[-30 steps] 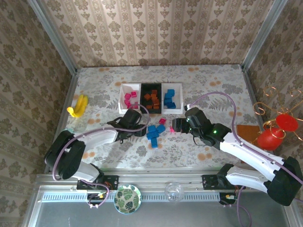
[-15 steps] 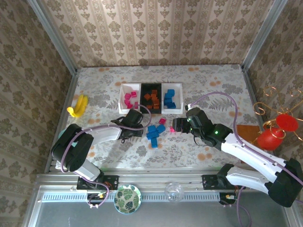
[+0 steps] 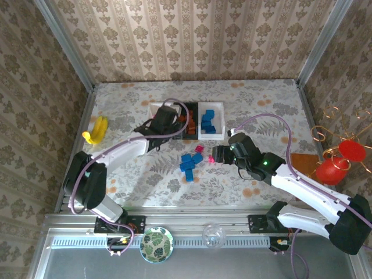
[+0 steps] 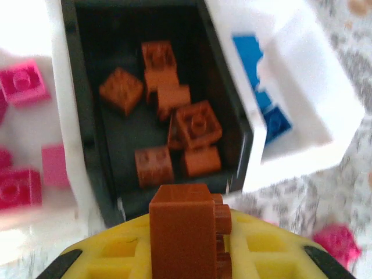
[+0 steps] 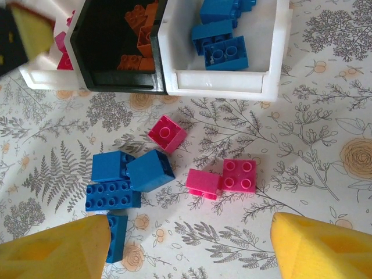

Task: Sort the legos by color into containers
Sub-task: Pick up the lego from the center of the table, then place the lego in the container.

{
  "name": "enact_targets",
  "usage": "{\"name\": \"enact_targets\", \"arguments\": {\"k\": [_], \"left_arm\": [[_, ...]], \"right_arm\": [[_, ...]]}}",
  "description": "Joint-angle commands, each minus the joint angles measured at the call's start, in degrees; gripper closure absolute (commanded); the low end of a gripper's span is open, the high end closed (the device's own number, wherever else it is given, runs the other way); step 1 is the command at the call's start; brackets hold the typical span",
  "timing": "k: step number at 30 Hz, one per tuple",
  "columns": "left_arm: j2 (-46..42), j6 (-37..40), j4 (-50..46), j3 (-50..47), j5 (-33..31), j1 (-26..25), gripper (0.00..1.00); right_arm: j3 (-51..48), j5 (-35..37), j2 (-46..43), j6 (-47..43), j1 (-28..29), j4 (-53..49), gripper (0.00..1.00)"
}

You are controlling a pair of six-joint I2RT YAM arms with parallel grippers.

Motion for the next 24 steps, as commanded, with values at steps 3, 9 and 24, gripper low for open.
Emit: {"name": "enact_targets", "arguments": {"k": [3, 9, 24], "left_arm": [[9.8, 3.1, -3.9, 8.1, 1.0, 2.4, 0.79], [17.1, 3.0, -4.9, 14.8, 0.9, 4.0, 0.68], [-5.4, -0.9, 4.0, 1.6, 3.8, -2.0, 0.06]], "right_arm": [[-0.7, 1.4, -0.6, 1.3, -0.3, -1.7, 0.25], [-1.5, 0.8, -0.7, 1.9, -0.3, -1.8, 0.25], [-1.7, 0.3, 8.4, 2.5, -0.6, 0.5, 0.24]]}}
